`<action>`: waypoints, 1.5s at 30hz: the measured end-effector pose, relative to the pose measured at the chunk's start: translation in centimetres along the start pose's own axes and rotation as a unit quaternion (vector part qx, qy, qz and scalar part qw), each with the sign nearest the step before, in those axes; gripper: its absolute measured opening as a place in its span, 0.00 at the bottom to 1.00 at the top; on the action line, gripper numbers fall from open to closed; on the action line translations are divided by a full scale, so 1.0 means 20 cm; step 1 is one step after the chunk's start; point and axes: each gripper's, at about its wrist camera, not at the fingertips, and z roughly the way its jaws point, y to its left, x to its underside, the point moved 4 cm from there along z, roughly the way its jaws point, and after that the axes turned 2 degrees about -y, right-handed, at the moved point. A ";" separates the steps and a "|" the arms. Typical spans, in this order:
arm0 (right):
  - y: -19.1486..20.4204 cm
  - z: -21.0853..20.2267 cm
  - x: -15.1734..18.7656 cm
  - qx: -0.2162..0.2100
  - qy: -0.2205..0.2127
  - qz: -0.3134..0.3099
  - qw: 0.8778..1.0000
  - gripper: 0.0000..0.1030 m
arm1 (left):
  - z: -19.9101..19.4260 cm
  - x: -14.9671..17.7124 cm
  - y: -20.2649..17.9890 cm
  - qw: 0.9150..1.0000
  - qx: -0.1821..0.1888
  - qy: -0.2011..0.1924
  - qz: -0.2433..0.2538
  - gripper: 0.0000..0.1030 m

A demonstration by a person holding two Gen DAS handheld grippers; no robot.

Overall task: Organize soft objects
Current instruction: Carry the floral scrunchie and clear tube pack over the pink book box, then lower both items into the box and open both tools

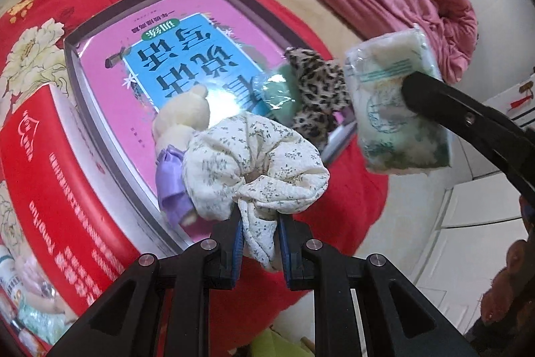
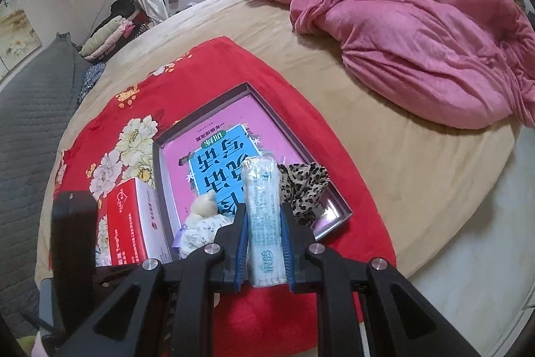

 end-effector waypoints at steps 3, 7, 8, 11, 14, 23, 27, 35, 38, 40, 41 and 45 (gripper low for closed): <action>0.00 0.04 0.00 -0.003 0.005 0.000 1.000 0.18 | 0.03 -0.03 0.03 1.000 -0.007 0.005 -0.002 0.18; 0.03 0.08 0.01 -0.006 0.013 -0.004 1.000 0.18 | 0.07 -0.08 0.06 1.000 -0.012 0.007 -0.006 0.18; 0.03 0.09 0.01 -0.004 0.016 -0.005 1.000 0.18 | 0.08 -0.09 0.07 1.000 -0.014 0.007 -0.006 0.18; 0.03 0.12 0.01 -0.005 0.021 -0.005 1.000 0.18 | 0.09 -0.12 0.10 1.000 -0.018 0.006 -0.011 0.18; 0.04 0.14 0.02 -0.009 0.026 -0.005 1.000 0.18 | 0.10 -0.15 0.12 1.000 -0.015 0.008 -0.017 0.18; 0.08 0.25 0.10 -0.019 0.057 -0.032 0.998 0.18 | 0.00 -0.13 0.18 1.000 -0.006 -0.009 -0.018 0.18; 0.08 0.31 0.13 -0.025 0.066 -0.031 0.997 0.18 | -0.01 -0.12 0.19 1.000 -0.008 -0.010 -0.017 0.18; 0.09 0.38 0.15 -0.032 0.070 -0.029 0.997 0.18 | -0.02 -0.12 0.20 1.000 -0.008 -0.010 -0.020 0.18; 0.10 0.39 0.16 -0.036 0.071 -0.031 0.996 0.18 | -0.02 -0.12 0.20 1.000 -0.008 -0.010 -0.021 0.18; 0.11 0.38 0.16 -0.036 0.069 -0.036 0.996 0.18 | -0.02 -0.12 0.20 1.000 -0.009 -0.010 -0.020 0.18; 0.11 0.38 0.16 -0.029 0.071 -0.040 0.996 0.18 | -0.02 -0.12 0.20 1.000 -0.009 -0.010 -0.020 0.18; 0.12 0.36 0.15 -0.018 0.068 -0.054 0.996 0.21 | -0.02 -0.12 0.20 1.000 -0.010 -0.010 -0.020 0.18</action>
